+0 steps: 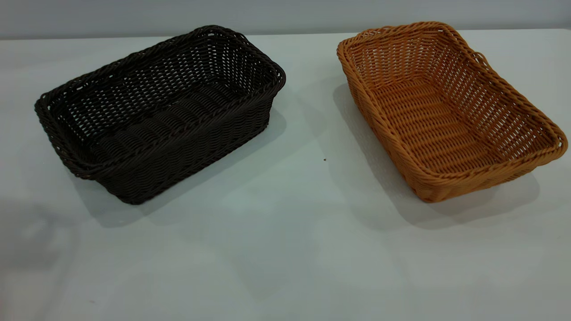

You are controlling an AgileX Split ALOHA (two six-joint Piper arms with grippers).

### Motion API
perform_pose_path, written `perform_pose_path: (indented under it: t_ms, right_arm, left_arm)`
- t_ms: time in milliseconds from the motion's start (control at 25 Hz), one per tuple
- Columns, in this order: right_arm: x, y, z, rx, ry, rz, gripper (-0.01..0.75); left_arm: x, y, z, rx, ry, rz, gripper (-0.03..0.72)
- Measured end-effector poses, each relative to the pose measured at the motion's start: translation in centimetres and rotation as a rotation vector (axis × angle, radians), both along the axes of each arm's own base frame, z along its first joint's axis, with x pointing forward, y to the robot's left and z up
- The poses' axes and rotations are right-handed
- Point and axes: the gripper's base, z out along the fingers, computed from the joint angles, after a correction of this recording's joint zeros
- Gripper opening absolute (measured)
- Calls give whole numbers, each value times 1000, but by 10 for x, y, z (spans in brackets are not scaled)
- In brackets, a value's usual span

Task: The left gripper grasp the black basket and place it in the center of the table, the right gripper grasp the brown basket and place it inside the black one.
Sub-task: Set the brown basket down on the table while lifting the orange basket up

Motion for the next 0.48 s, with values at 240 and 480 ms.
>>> perform_pose_path:
  t_ms: [240, 480]
  right_arm:
    - [0, 0, 0, -2, -1, -1, 657]
    - [0, 0, 0, -3, -1, -2, 645]
  left_arm:
    - [63, 4, -30, 56, 73, -107, 517]
    - [120, -13, -62, 116, 96, -263, 517]
